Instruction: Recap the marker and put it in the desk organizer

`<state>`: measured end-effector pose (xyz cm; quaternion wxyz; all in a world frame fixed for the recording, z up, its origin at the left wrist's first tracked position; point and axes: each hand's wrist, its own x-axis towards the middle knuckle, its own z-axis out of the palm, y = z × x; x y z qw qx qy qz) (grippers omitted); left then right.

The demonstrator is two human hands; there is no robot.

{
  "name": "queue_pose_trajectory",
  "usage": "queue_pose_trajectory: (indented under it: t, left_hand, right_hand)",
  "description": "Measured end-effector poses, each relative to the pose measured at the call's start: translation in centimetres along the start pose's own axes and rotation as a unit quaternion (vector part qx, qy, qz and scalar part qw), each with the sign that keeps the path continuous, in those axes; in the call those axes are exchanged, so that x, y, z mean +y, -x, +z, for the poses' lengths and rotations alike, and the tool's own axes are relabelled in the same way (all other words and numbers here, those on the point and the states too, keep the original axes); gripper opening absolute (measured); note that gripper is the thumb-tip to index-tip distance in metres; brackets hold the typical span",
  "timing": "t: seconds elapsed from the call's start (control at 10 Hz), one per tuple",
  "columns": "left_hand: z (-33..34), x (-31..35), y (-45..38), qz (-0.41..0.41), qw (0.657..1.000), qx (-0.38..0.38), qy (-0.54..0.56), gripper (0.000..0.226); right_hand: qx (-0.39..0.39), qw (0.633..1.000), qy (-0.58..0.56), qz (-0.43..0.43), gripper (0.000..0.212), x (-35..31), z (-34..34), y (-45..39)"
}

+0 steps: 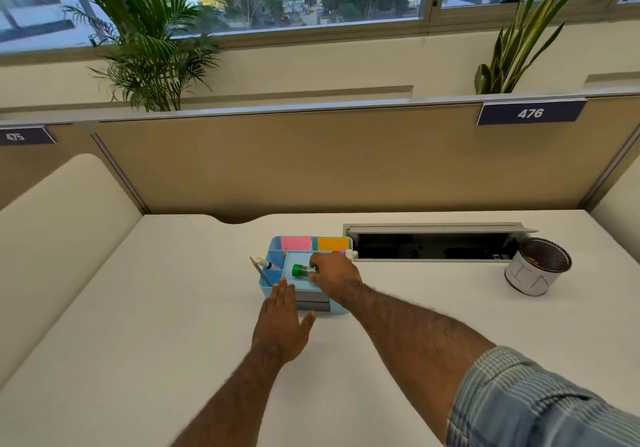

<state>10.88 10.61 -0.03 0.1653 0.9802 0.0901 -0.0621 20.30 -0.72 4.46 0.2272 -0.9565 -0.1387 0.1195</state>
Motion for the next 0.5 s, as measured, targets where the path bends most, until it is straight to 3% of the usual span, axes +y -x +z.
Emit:
queue_pose_trajectory:
  t: [0.2,0.3,0.5]
  left_hand:
    - [-0.3,0.1,0.0,0.000,1.000,-0.018,-0.012,0.081]
    - [-0.9,0.2,0.0,-0.001,0.999,-0.033,-0.009,0.081]
    - [-2.8,2.5,0.8,-0.008,0.999,-0.027,-0.039,0.075]
  right_hand:
    - [-0.015,1.000,-0.002,0.011,0.055,0.0,-0.4,0.3]
    - [0.015,1.000,-0.004,0.011,0.061,0.6,-0.7,1.1]
    - [0.062,0.998,-0.004,0.026,0.055,2.3,-3.8,3.8]
